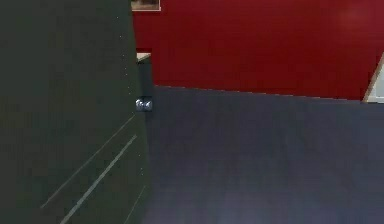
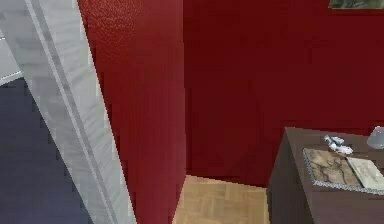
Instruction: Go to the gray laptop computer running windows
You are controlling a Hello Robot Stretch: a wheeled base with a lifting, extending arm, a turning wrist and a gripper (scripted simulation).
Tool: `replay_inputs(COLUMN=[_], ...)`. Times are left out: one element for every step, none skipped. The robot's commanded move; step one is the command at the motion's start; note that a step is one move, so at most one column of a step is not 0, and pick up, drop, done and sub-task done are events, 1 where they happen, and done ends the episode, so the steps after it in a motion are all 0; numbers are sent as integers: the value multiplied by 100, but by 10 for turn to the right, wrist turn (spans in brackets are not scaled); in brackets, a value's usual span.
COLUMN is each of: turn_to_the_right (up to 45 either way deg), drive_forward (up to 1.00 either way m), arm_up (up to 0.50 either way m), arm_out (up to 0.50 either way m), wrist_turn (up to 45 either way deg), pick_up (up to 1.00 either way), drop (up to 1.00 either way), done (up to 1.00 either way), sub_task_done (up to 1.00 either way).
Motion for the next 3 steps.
replay_inputs(turn_to_the_right=[-30, 0, 450], drive_forward=[0, 50, 0], arm_up=[0, 0, 0], arm_out=[0, 0, 0], wrist_turn=[0, 0, 0], pick_up=[0, 0, 0], drop=[0, 0, 0], done=[0, 0, 0], sub_task_done=[0, 0, 0])
